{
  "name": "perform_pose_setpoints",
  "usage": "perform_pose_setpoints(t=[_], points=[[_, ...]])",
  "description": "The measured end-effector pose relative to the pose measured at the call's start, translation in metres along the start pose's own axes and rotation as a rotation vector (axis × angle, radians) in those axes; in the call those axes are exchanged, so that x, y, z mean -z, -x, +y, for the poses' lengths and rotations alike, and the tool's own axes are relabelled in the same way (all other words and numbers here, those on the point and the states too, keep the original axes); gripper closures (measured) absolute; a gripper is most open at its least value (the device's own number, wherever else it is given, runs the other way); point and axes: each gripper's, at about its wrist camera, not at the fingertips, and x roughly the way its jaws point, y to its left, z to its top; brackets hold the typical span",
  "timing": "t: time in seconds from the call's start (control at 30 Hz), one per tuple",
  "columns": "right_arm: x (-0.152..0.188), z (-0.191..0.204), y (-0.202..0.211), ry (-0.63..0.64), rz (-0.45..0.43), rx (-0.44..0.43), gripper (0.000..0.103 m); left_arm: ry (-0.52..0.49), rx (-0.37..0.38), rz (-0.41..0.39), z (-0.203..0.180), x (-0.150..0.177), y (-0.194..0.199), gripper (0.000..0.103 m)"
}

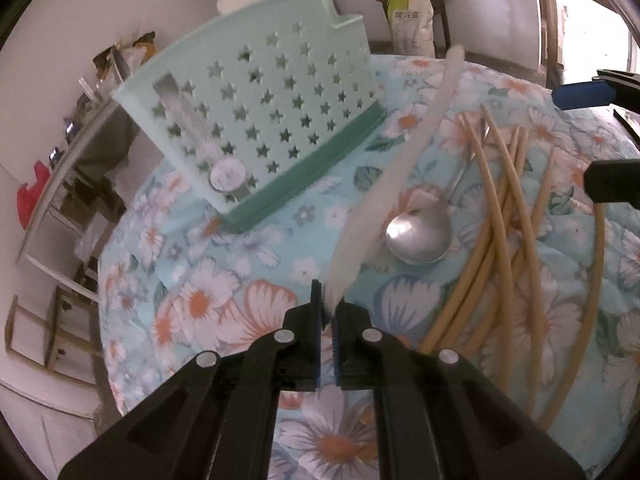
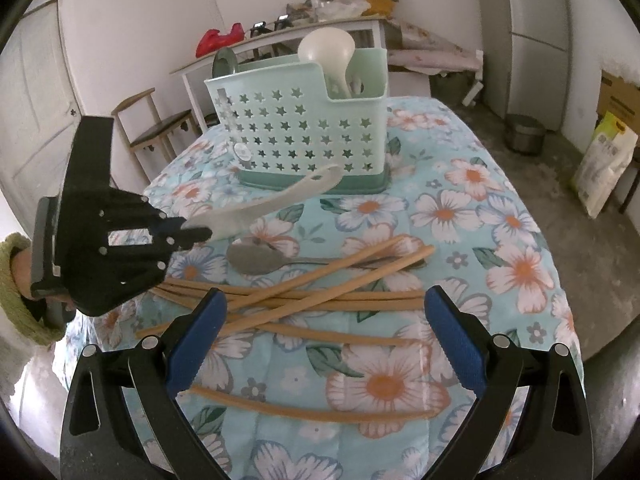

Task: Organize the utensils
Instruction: 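Carry the white paddle toward the green caddy with the left gripper while the right gripper grasps the steel spoon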

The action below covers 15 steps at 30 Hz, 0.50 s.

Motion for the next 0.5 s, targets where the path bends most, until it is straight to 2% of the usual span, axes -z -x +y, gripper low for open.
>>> perform_pose_setpoints(t=[0.13, 0.3, 0.5], points=[[0.000, 0.001, 0.000, 0.000, -0.003, 0.003, 0.008, 0.094, 0.039, -0.007, 0.012, 0.002, -0.008, 0.099], [0.001, 0.003, 0.001, 0.019, -0.021, 0.014, 0.008, 0.188, 0.055, -0.080, 0.022, 0.004, 0.006, 0.101], [0.000, 0.008, 0.003, 0.046, -0.041, -0.015, 0.008, 0.266, 0.063, -0.159, 0.022, 0.001, 0.035, 0.102]])
